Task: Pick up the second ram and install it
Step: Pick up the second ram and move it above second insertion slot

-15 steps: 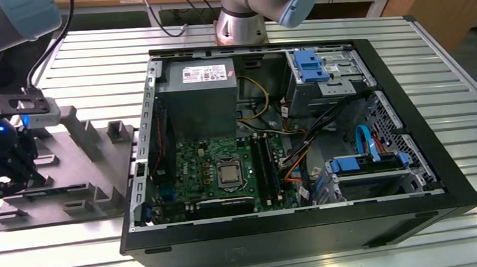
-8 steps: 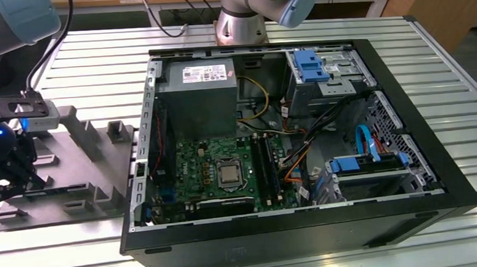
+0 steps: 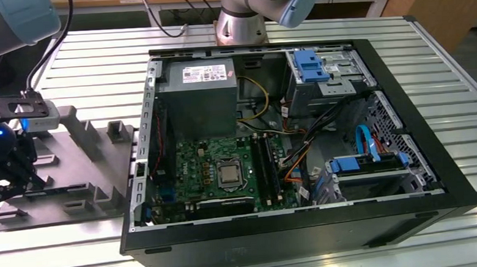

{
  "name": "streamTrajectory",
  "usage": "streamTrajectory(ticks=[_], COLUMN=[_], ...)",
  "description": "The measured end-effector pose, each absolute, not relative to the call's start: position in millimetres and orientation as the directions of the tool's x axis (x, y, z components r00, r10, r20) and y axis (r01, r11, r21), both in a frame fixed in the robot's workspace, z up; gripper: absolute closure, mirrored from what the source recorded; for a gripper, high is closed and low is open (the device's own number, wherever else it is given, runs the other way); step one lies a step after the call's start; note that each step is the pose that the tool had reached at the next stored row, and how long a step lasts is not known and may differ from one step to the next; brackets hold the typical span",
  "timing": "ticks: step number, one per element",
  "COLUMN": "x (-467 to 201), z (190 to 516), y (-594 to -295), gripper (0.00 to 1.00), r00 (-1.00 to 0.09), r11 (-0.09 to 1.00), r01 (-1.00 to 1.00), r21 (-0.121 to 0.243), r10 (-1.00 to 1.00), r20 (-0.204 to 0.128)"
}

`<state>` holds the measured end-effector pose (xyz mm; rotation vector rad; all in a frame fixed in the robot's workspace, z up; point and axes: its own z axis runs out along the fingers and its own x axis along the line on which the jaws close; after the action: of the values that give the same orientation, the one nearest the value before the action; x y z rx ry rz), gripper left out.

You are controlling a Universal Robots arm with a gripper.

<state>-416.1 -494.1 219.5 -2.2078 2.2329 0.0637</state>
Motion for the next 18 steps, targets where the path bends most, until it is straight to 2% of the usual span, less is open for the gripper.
streamTrajectory(ticks=[1, 2, 3, 4, 5, 6, 18], x=[-416.1, -416.1, -416.1, -416.1, -416.1, -416.1, -419.3], z=[219.5, 219.5, 219.5, 219.5, 219.5, 219.5, 213.9], y=[-494.1, -494.0, -494.1, -494.1, -494.1, -494.1, -494.7], gripper=[0.89, 0.83, 0.83, 0.77, 0.77, 0.70, 0.70], r00=[-0.012, -0.012, -0.012, -0.012, -0.012, -0.012, -0.011], r11=[0.011, 0.011, 0.011, 0.011, 0.011, 0.011, 0.010], r01=[-1.000, -1.000, -1.000, -1.000, -1.000, -1.000, -1.000], r21=[0.028, 0.028, 0.028, 0.028, 0.028, 0.028, 0.028], r10=[-1.000, -1.000, -1.000, -1.000, -1.000, -1.000, -0.999], r20=[-0.029, -0.029, -0.028, -0.028, -0.028, -0.028, -0.042])
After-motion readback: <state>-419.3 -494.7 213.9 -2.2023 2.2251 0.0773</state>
